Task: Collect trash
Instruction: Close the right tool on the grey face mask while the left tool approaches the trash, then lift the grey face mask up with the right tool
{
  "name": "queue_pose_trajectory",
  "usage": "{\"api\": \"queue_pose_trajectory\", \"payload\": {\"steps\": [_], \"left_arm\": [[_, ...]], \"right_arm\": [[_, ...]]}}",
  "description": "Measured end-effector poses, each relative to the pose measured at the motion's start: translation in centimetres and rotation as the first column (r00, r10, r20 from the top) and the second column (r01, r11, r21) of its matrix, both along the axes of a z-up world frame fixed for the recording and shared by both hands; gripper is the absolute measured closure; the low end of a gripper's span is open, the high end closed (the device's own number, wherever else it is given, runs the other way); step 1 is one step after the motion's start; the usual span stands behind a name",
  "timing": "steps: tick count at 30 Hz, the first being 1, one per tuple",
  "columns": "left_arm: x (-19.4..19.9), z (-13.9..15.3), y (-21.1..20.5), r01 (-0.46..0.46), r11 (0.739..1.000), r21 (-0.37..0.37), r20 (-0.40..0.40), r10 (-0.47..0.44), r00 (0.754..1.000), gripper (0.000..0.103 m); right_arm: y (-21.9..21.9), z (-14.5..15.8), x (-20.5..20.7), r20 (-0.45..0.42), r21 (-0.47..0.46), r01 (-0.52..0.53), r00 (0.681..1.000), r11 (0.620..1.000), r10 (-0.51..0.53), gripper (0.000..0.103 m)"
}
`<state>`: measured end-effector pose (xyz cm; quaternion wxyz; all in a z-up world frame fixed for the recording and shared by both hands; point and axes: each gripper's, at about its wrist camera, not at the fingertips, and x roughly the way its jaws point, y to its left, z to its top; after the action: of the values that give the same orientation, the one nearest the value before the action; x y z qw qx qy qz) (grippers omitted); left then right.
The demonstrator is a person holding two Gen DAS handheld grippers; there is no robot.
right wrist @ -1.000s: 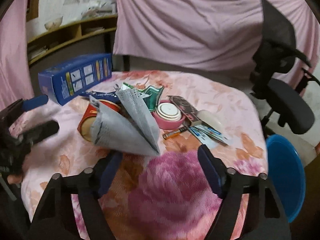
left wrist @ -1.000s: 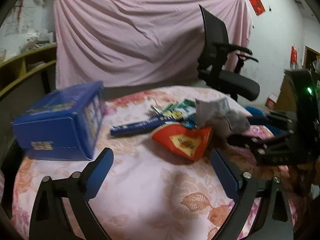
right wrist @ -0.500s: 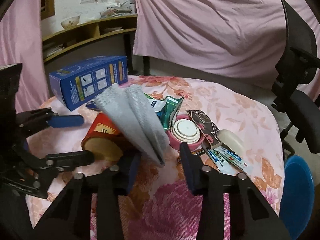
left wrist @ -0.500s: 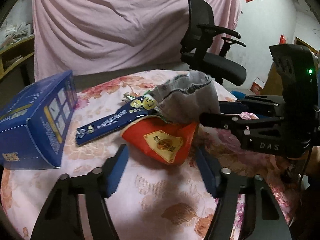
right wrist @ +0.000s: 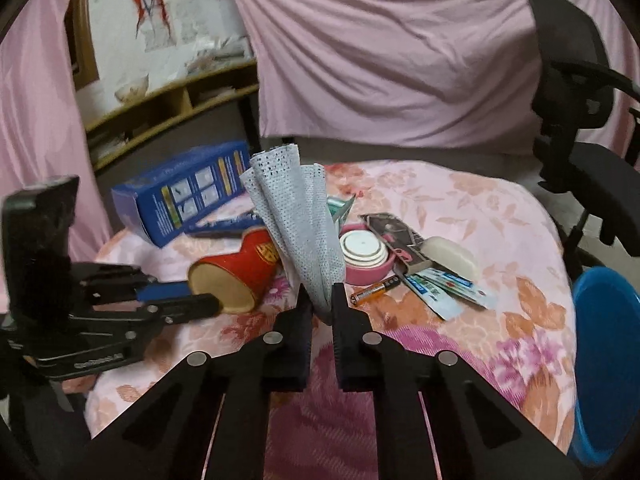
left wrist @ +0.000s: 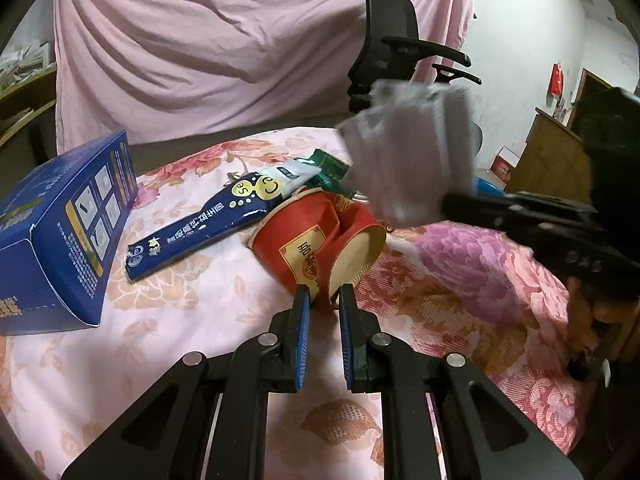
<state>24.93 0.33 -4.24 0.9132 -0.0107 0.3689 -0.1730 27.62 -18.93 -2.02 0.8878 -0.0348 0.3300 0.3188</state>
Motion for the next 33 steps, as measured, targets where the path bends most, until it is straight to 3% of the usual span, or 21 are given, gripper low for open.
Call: {"api": "queue_pose_trajectory", "payload": {"steps": [11,20,21,22,26,30,33], "left_arm": [[-2.7,0.9,-1.3,-0.058,0.998,-0.009,0.112,0.059,0.992,0.092],[-4.3,4.0,-4.2,-0.094,0.995,-0.027,0.266,0.098,0.959,0.093],[-4.2,4.5,-4.7,-0.095,0.995,-0.027,0.281,0.099,0.955,0.094],[-4.2,4.9,-5.1,-0.098,0.995,-0.026,0.294,0.102,0.95,0.103],[-3.3,6.3,-7.3,-0.068,0.997,-0.025,0.328,0.072,0.942,0.103],[-1.7,5.6,-8.7,-0.02,1.0,0.017,0.251,0.015,0.968,0.103],[-0.9,4.1,-8.4,-0.017,1.0,0.017,0.179,0.014,0.984,0.103]], "right_arm": [[-2.5,2.1,-3.4,0.172,0.147,0.058,0.982,0.987,-0.083,0.096],[-5.4,3.4,-4.8,0.235,0.271,0.092,0.959,0.958,-0.158,0.096],[-5.9,3.4,-4.8,0.244,0.278,0.099,0.955,0.955,-0.17,0.096],[-6.3,3.6,-4.9,0.251,0.287,0.106,0.951,0.952,-0.181,0.096],[-8.6,4.3,-5.5,0.284,0.338,0.153,0.924,0.929,-0.255,0.096],[-10.7,4.7,-5.2,0.271,0.366,0.186,0.916,0.912,-0.295,0.096],[-11.3,4.1,-4.6,0.232,0.333,0.208,0.927,0.92,-0.293,0.096]]}}
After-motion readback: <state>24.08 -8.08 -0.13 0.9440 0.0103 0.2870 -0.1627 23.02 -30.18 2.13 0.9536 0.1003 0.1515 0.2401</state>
